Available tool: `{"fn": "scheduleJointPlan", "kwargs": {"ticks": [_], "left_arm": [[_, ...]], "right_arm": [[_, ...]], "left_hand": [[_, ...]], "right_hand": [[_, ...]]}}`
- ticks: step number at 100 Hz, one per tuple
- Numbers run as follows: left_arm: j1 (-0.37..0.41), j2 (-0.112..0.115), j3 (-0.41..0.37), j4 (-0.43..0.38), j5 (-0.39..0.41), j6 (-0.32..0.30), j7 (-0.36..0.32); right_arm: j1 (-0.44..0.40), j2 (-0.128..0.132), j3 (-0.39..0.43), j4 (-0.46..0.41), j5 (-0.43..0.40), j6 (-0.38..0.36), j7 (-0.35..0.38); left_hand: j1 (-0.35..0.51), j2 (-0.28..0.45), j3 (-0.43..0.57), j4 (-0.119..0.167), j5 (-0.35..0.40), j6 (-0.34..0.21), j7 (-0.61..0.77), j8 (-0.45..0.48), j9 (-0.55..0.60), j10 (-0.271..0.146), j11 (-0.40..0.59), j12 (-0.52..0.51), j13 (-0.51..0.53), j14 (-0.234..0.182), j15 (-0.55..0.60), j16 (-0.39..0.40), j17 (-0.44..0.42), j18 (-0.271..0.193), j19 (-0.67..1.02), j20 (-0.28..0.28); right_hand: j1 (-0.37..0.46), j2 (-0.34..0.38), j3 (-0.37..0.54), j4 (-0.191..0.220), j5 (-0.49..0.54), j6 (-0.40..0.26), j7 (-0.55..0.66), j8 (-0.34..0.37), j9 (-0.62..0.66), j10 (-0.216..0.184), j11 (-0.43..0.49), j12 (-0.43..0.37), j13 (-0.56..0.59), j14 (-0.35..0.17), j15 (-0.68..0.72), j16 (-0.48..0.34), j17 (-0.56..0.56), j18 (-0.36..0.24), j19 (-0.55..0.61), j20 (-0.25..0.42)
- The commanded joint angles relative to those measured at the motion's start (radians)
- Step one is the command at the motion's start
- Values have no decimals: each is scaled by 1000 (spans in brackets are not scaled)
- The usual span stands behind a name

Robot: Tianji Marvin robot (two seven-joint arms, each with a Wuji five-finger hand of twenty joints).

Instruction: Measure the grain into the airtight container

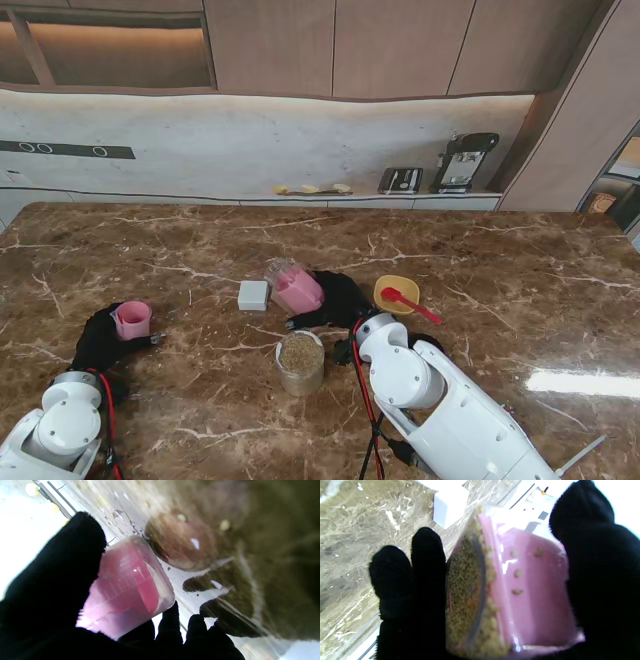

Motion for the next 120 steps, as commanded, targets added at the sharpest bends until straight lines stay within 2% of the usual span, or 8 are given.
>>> {"fn": "scheduleJointPlan", "kwargs": {"ticks": [1, 11, 21, 30, 45, 57, 85, 120], "left_arm": [[42, 0, 7, 69, 10, 28, -18], [45, 6, 4, 63, 25, 40, -36], [45, 10, 3, 66, 36, 38, -44], [46, 15, 2, 64, 46, 40, -61], [48, 20, 3, 64, 55, 37, -78], [50, 24, 1, 60, 65, 40, -88], [44, 36, 5, 55, 94, 33, -119], [41, 42, -1, 55, 104, 18, -138]], "right_arm": [[-5, -6, 0, 4, 9, -3, 9], [-5, -6, 0, 5, 9, -6, 7], [-5, -7, 1, 4, 9, -5, 5], [-6, -7, 2, 4, 9, -6, 4], [-8, -7, 3, 3, 9, -7, 3], [-10, -8, 4, 2, 10, -7, 1], [-8, -8, 4, 2, 13, -12, 0], [-5, -8, 6, 1, 12, -14, -1]], "left_hand": [[15, 109, 143, 6, 115, -34, 24, 1, -42, -31, -21, -9, -26, 3, -25, -14, 5, 136, -6, -16], [-19, 101, 186, 50, 91, -17, 10, 12, -46, -27, -28, -7, -28, 8, -25, -17, 5, 139, -6, -16], [-22, 71, 193, 53, 42, -19, -6, 12, -47, -24, -31, -5, -28, 13, -23, -16, 4, 143, -7, -16], [-26, 27, 188, 47, -64, -31, -47, 1, -53, -22, -41, -7, -29, 20, -23, -15, 3, 149, -7, -16], [-45, -23, 165, 31, -179, -30, -95, -18, -59, -21, -57, -6, -29, 24, -23, -15, 3, 151, -7, -16], [-55, -29, 154, 25, -217, 3, -116, -31, -62, -20, -66, -3, -30, 25, -25, -17, 3, 151, -7, -16], [-96, -27, 85, 18, -212, 110, -190, -97, -64, -11, -80, 10, -31, 37, -22, -12, 2, 157, -7, -17], [-117, -43, 59, 11, -291, 167, -285, -153, -77, -16, -107, 8, -30, 24, -32, -31, 3, 152, -7, -16]], "right_hand": [[120, 358, 247, -16, 113, -225, 160, 11, 109, -117, 182, 25, 52, -145, 34, -11, -10, -89, -1, 17], [119, 358, 248, -16, 114, -226, 161, 11, 109, -118, 183, 25, 52, -145, 34, -11, -10, -89, -1, 17], [120, 357, 248, -16, 112, -223, 160, 10, 109, -116, 183, 25, 52, -144, 34, -11, -10, -89, -1, 17], [120, 358, 248, -17, 114, -225, 161, 10, 109, -117, 183, 25, 52, -144, 34, -11, -10, -89, -1, 17], [120, 357, 248, -17, 114, -225, 161, 10, 109, -117, 183, 25, 52, -145, 35, -11, -10, -89, -1, 17], [120, 358, 248, -17, 114, -224, 162, 10, 109, -117, 183, 25, 52, -144, 35, -11, -10, -89, -1, 17], [121, 357, 247, -16, 113, -225, 162, 10, 108, -117, 183, 25, 51, -144, 34, -11, -10, -89, -1, 17], [120, 358, 247, -16, 114, -225, 162, 10, 109, -117, 183, 25, 51, -144, 35, -10, -10, -89, -1, 18]]}}
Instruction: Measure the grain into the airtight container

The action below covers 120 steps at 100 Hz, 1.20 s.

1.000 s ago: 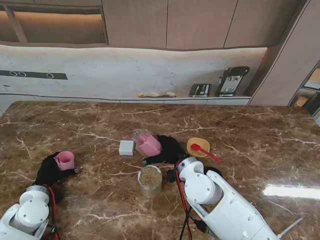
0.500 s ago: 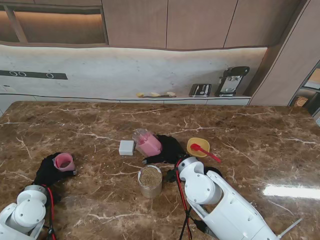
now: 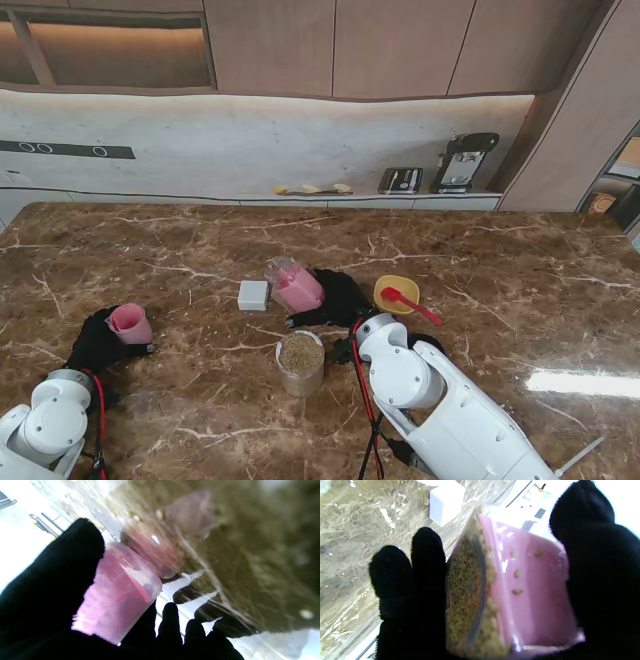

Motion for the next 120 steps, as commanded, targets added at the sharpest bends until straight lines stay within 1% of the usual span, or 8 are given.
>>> {"fn": "scheduleJointPlan", "kwargs": {"ticks": [1, 23, 37, 62, 70, 93, 98, 120], "left_arm": [[36, -5, 10, 68, 14, 11, -21], [45, 1, -9, 61, 24, -2, -41], [54, 5, -23, 53, 20, -22, -63], [63, 8, -35, 39, 12, -66, -77], [66, 7, -39, 31, 9, -76, -73], [83, 5, -60, -7, -1, -107, -70], [89, 5, -65, -18, 1, -113, -70], [122, 4, -95, -77, -5, -127, -78]], "right_arm": [[-2, -4, 2, 0, 6, 0, 11], [-1, -4, 3, -2, 6, 1, 12], [0, -5, 4, -1, 7, 0, 10], [-3, -5, 5, -1, 8, -5, 6], [-6, -5, 9, -3, 7, -6, 5], [-10, -5, 14, -5, 4, -13, -2], [-11, -5, 15, -6, 5, -14, -3], [-15, -7, 17, -6, 8, -21, -9]], "left_hand": [[-54, -28, -37, -5, -61, 14, -26, -16, -51, -16, -31, 8, -6, 61, 28, 2, 33, 164, 42, -4], [-39, -29, -48, -2, -97, 16, -35, -20, -59, -20, -49, 10, -6, 61, 23, -10, 33, 166, 42, -4], [-43, -33, -64, -3, -125, 0, -45, -21, -66, -25, -65, 10, -6, 59, 18, -22, 33, 165, 42, -4], [-66, -48, -89, -9, -221, -79, -99, -27, -73, -33, -88, 14, -6, 59, 19, -34, 32, 173, 42, -4], [-72, -44, -96, -9, -222, -85, -184, -48, -75, -34, -101, 19, -6, 60, 21, -37, 32, 174, 42, -4], [-78, -40, -113, -10, -225, -96, -271, -38, -80, -38, -118, 19, -5, 57, 18, -43, 31, 177, 42, -4], [-82, -39, -114, -9, -223, -83, -299, -39, -84, -20, -118, 22, -6, 59, 21, -41, 31, 179, 42, -4], [-81, -37, -124, -9, -229, -79, -327, -26, -87, -20, -130, 18, -6, 61, 14, -52, 31, 180, 41, -4]], "right_hand": [[121, 358, 247, -16, 114, -224, 162, 10, 109, -116, 183, 25, 51, -143, 35, -10, -10, -89, -1, 18], [122, 358, 247, -16, 113, -223, 162, 9, 109, -116, 183, 25, 50, -143, 35, -11, -11, -89, -2, 18], [122, 359, 246, -16, 113, -223, 162, 10, 108, -118, 183, 25, 51, -143, 35, -11, -11, -89, -2, 18], [125, 359, 246, -16, 114, -223, 163, 10, 109, -116, 183, 25, 51, -143, 34, -11, -11, -89, -2, 18], [125, 359, 245, -16, 114, -223, 164, 11, 109, -116, 183, 25, 51, -143, 35, -11, -12, -88, -2, 18], [126, 360, 245, -15, 115, -224, 165, 12, 109, -117, 184, 25, 51, -143, 35, -11, -12, -88, -2, 18], [126, 359, 245, -15, 115, -224, 165, 12, 109, -115, 183, 25, 51, -143, 35, -11, -12, -88, -2, 18], [126, 359, 245, -15, 116, -223, 165, 13, 110, -116, 184, 25, 51, -143, 35, -11, -12, -88, -2, 18]]}}
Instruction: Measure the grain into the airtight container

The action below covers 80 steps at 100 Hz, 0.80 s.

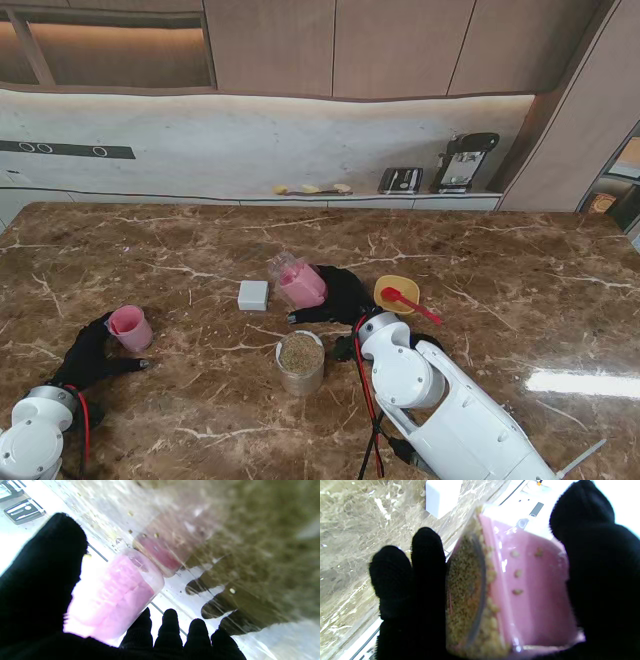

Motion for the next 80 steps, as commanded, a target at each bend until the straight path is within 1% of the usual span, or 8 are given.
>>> {"fn": "scheduleJointPlan", "kwargs": {"ticks": [1, 28, 29, 35, 41, 47, 75, 80], "left_arm": [[21, -2, -6, -12, 4, -5, -4], [50, -10, -40, -66, 18, -25, 39], [51, -10, -42, -68, 19, -25, 38], [54, -11, -50, -78, 22, -25, 43], [60, -12, -58, -91, 14, -22, 39], [63, -11, -67, -100, 23, -20, 37], [86, -10, -105, -163, 26, -24, 23], [93, -9, -113, -181, 32, -25, 17]], "right_arm": [[-7, -5, 2, -2, 7, -2, 10], [-13, -5, 9, -3, 11, -12, 4], [-14, -5, 10, -3, 12, -12, 4], [-17, -5, 13, -3, 12, -15, 2], [-20, -5, 17, -5, 12, -18, -1], [-22, -5, 21, -6, 12, -20, -2], [-35, -3, 39, -8, 12, -31, -8], [-37, -3, 43, -9, 12, -33, -10]], "left_hand": [[-28, -17, -38, -10, -48, -15, -32, 8, -31, -15, -29, 3, -6, 12, 12, -12, 20, 93, 45, -2], [-30, -9, -43, -8, -49, -18, -42, 24, -27, -14, -21, 9, -6, 12, 20, -5, 20, 92, 45, -2], [-31, -7, -44, -8, -49, -18, -42, 24, -26, -22, -20, 9, -6, 12, 20, -5, 20, 92, 45, -2], [-30, -8, -46, -8, -48, -17, -44, 26, -25, -15, -18, 10, -6, 13, 21, -3, 20, 92, 45, -2], [-28, -6, -48, -7, -49, -17, -45, 28, -25, -24, -17, 9, -7, 12, 21, -1, 21, 90, 45, -2], [-30, -1, -50, -7, -49, -16, -45, 29, -27, -13, -18, 8, -7, 14, 21, 0, 20, 91, 45, -2], [-32, -3, -57, -6, -39, -20, -33, 40, -27, -12, -19, 6, -6, 14, 19, 0, 20, 91, 45, -2], [-36, 2, -59, -6, -38, -19, -29, 42, -22, -28, -15, 8, -7, 14, 20, 1, 21, 89, 45, -2]], "right_hand": [[126, 359, 245, -15, 116, -223, 165, 13, 109, -116, 183, 25, 51, -143, 35, -11, -12, -88, -2, 18], [127, 359, 245, -15, 117, -224, 165, 13, 109, -116, 183, 24, 51, -143, 35, -11, -12, -88, -2, 18], [126, 359, 245, -15, 117, -224, 165, 13, 109, -117, 183, 24, 51, -143, 35, -11, -12, -88, -2, 18], [127, 359, 245, -15, 117, -224, 165, 13, 109, -116, 183, 24, 50, -142, 35, -11, -12, -88, -2, 18], [127, 359, 245, -15, 117, -222, 165, 13, 109, -117, 183, 25, 50, -142, 35, -11, -12, -88, -2, 18], [127, 358, 245, -15, 117, -223, 165, 13, 109, -117, 184, 25, 51, -143, 35, -11, -12, -88, -2, 18], [127, 358, 245, -15, 118, -222, 166, 13, 109, -116, 184, 25, 51, -143, 35, -11, -12, -88, -3, 19], [127, 358, 245, -15, 118, -222, 166, 13, 109, -117, 183, 25, 51, -143, 35, -11, -12, -88, -3, 19]]}}
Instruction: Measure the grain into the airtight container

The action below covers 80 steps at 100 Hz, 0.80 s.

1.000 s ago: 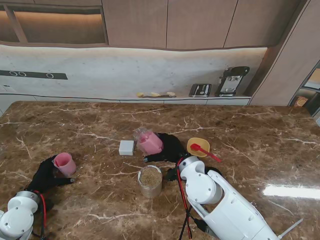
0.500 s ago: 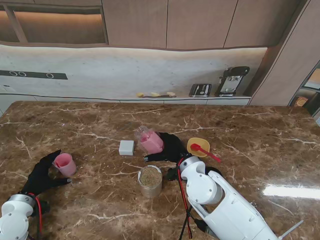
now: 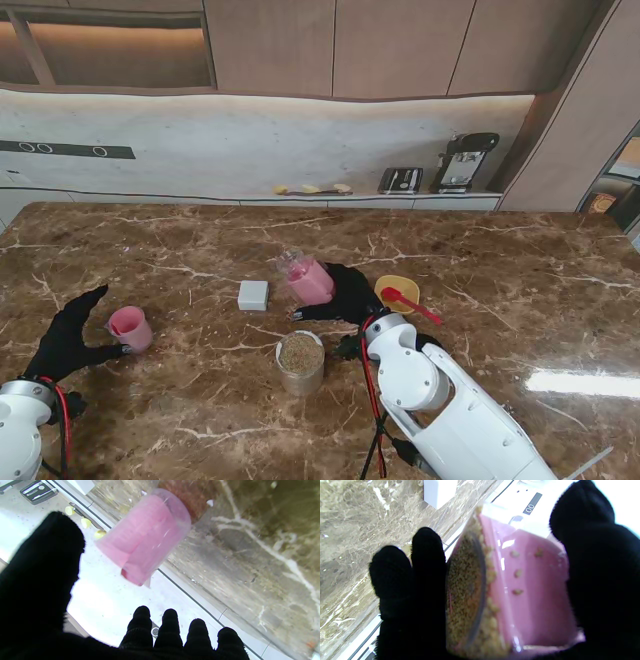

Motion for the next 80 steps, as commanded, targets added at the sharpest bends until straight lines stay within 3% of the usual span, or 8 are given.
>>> {"fn": "scheduleJointPlan", "kwargs": {"ticks": [1, 22, 44, 50, 63, 67, 75, 80], "left_arm": [[16, 5, -9, -30, 10, -3, -7], [53, 10, -43, -122, 15, -2, -44], [97, 15, -77, -260, 18, -7, -92], [106, 19, -85, -300, 18, -6, -112], [112, 27, -90, -378, 19, 5, -161], [112, 30, -88, -402, 15, 13, -180], [105, 39, -83, -445, 21, 34, -224], [95, 46, -76, -469, 22, 52, -260]], "right_arm": [[-10, -1, 6, -3, 6, -2, 8], [-22, 0, 26, -11, 6, -14, -2], [-37, 1, 53, -22, 8, -34, -12], [-43, 1, 61, -25, 10, -42, -14], [-55, 1, 80, -28, 25, -65, -20], [-58, 0, 85, -26, 28, -76, -25], [-64, -2, 96, -21, 35, -97, -34], [-67, -4, 103, -17, 41, -111, -40]], "left_hand": [[-35, 2, -29, -7, -38, -19, -5, 10, -23, -20, -15, 7, -7, 14, 19, 2, 1, -1, 10, -4], [-38, 22, -47, -5, -38, -20, 5, 11, -21, -31, -12, 3, -7, 16, 17, 0, 1, -3, 10, -4], [-15, 63, -107, 9, -29, -13, 47, 17, -17, -14, 3, -2, -7, 25, 27, 19, 2, 2, 11, -3], [-14, 75, -120, 12, -24, -5, 73, 21, -14, -8, 9, -2, -7, 29, 35, 35, 5, 7, 30, 21], [-2, 98, -161, 22, -18, 8, 118, 2, -5, -14, 32, -6, -10, 48, 66, 153, -23, 55, 122, 291], [4, 108, -173, 25, -8, 6, 127, 1, -1, -16, 41, -7, -12, 54, 76, 198, -37, 76, 164, 391], [21, 137, -218, 35, 35, -4, 151, 3, 7, -11, 64, -8, 28, 81, 122, 296, -72, 118, 258, 665], [30, 146, -231, 39, 59, -10, 164, 3, 13, -7, 76, -12, 79, 102, 155, 331, -64, 144, 292, 764]], "right_hand": [[127, 359, 245, -15, 118, -222, 166, 13, 109, -117, 184, 25, 51, -143, 35, -11, -11, -88, -3, 19], [128, 359, 245, -15, 116, -221, 165, 13, 109, -115, 183, 25, 50, -142, 35, -11, -11, -88, -3, 19], [127, 359, 244, -15, 116, -223, 164, 13, 109, -116, 183, 25, 50, -141, 35, -11, -11, -88, -3, 19], [127, 360, 244, -15, 116, -223, 165, 13, 108, -115, 183, 25, 50, -141, 35, -11, -13, -88, -3, 19], [129, 361, 243, -15, 116, -223, 164, 12, 107, -115, 182, 25, 48, -142, 34, -11, -15, -86, -5, 18], [129, 361, 243, -15, 116, -222, 164, 12, 107, -115, 182, 24, 49, -142, 34, -11, -15, -85, -5, 18], [130, 362, 242, -15, 116, -225, 164, 13, 107, -115, 182, 24, 49, -142, 34, -11, -15, -85, -5, 19], [131, 363, 241, -15, 115, -225, 164, 13, 107, -115, 182, 24, 49, -142, 34, -11, -15, -85, -5, 19]]}}
